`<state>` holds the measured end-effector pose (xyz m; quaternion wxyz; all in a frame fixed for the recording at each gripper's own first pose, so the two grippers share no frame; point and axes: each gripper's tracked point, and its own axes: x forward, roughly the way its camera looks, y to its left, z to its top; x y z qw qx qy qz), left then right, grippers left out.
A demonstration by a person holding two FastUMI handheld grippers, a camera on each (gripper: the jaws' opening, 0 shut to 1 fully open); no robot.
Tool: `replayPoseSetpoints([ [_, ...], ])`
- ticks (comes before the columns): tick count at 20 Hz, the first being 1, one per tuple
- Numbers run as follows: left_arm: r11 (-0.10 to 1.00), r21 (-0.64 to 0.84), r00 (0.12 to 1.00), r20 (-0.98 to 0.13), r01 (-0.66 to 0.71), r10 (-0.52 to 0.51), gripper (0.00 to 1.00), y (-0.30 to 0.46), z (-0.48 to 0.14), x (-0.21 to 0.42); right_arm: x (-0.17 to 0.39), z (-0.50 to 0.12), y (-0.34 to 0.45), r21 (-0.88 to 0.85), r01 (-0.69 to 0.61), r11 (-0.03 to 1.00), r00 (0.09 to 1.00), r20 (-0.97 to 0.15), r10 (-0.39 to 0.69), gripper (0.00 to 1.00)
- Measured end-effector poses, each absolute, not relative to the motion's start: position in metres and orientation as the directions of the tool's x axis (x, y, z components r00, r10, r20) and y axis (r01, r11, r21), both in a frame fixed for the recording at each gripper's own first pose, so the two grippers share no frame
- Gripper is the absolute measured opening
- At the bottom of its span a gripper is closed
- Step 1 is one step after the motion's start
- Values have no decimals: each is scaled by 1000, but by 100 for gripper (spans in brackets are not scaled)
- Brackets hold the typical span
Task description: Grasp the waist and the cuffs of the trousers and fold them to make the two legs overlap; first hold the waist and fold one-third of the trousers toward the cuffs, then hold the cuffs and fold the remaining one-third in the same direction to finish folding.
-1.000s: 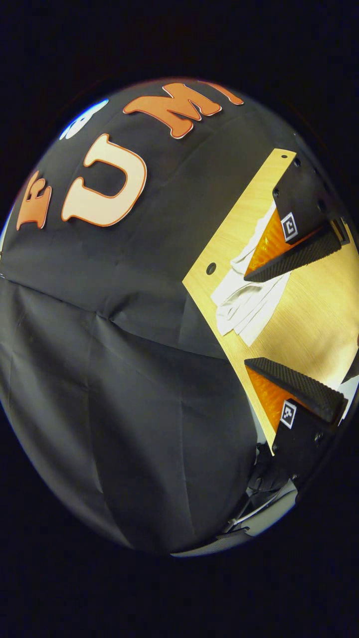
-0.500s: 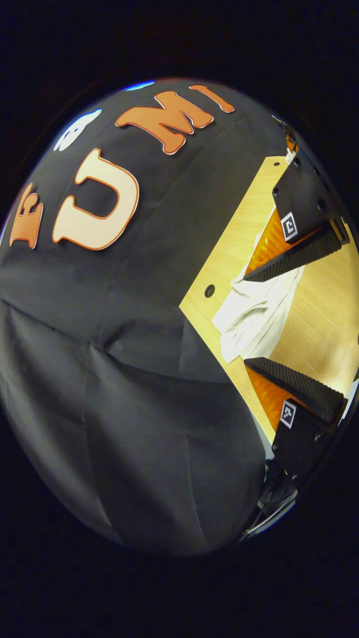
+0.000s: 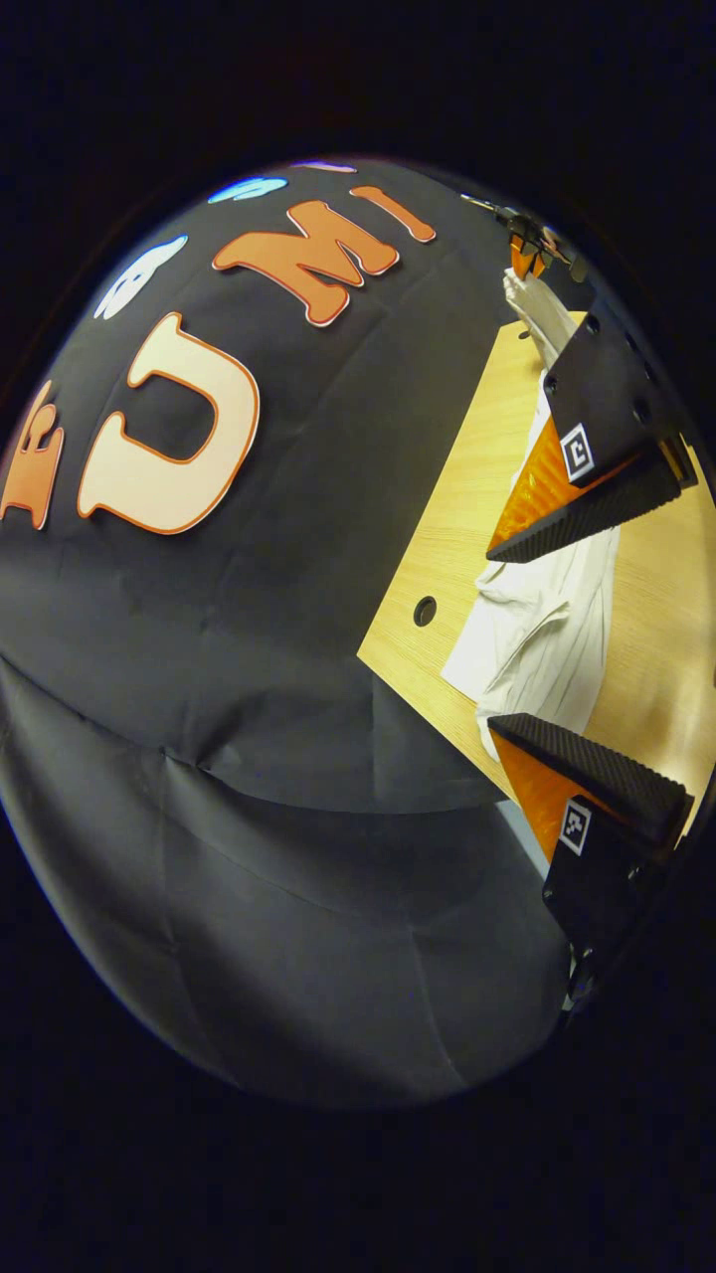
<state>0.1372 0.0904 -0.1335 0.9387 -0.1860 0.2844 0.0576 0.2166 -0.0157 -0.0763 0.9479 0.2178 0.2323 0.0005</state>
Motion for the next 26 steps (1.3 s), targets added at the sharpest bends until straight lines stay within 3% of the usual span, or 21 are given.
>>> replayPoseSetpoints([
  [8, 903, -372, 822, -568, -214, -39, 100, 137, -155, 138, 204, -119, 128, 294, -27, 955, 841, -510, 181, 5],
  [18, 891, -387, 809, -586, -237, -39, 100, 163, -165, 135, 219, -126, 149, 222, -73, 972, 746, -635, 201, 5],
  [22, 888, -382, 798, -602, -256, -29, 96, 173, -176, 129, 226, -141, 147, 231, -77, 970, 706, -674, 216, 12],
  [26, 879, -392, 793, -609, -270, -28, 100, 171, -177, 130, 227, -155, 150, 248, -103, 963, 675, -694, 251, 28],
])
